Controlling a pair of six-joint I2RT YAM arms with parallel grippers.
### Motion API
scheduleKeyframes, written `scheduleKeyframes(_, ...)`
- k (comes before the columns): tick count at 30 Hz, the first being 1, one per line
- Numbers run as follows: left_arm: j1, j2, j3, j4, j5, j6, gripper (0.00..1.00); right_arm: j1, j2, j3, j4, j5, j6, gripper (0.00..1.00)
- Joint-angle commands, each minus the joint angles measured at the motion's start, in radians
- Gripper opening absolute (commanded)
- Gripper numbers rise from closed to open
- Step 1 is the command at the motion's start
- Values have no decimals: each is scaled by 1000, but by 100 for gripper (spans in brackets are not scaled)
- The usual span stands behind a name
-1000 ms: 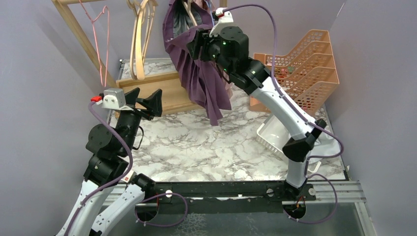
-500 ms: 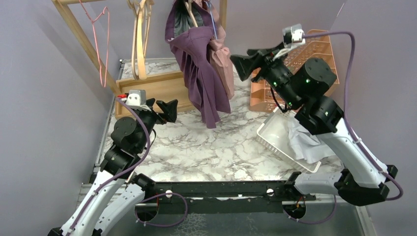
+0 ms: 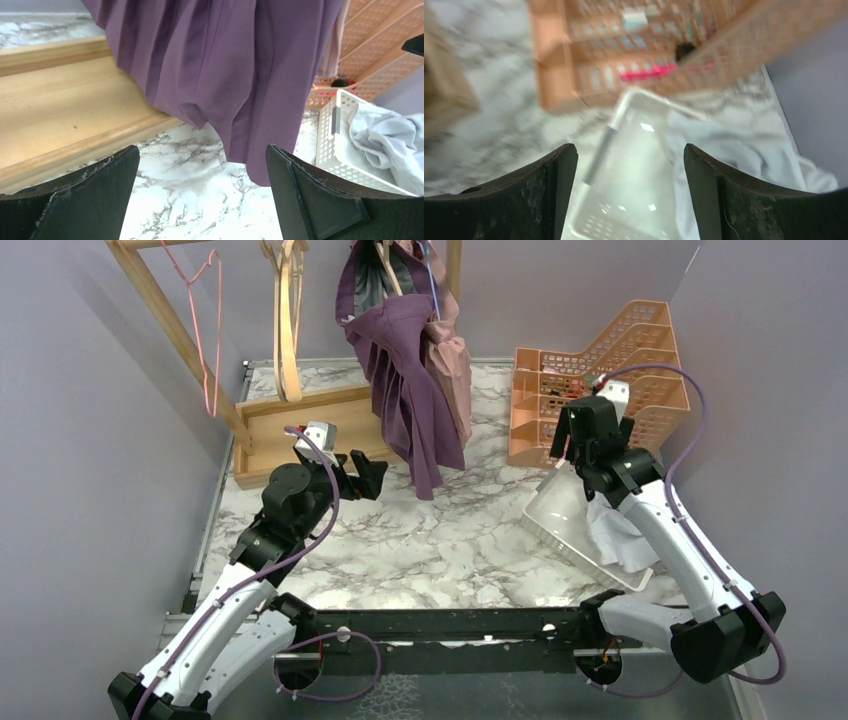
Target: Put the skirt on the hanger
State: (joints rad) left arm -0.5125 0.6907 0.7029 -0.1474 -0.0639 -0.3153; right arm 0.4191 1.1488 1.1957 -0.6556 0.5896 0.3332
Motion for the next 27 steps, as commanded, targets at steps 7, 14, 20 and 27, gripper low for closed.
scheduleKeyframes(7,2,-22,-93,96,84,-187,93,-69,-86,-298,-341,100,501,86)
scheduleKeyframes(14,2,-23,-94,60,38,-222,93,-91,-28,-364,-331,88,648,79)
scheduleKeyframes(20,2,-7,-85,23,16,-229,93,-95,8,-272,-398,161,662,3)
scheduleKeyframes(27,2,11,-62,11,-49,-211,93,-95,-117,-17,-276,32,355,1)
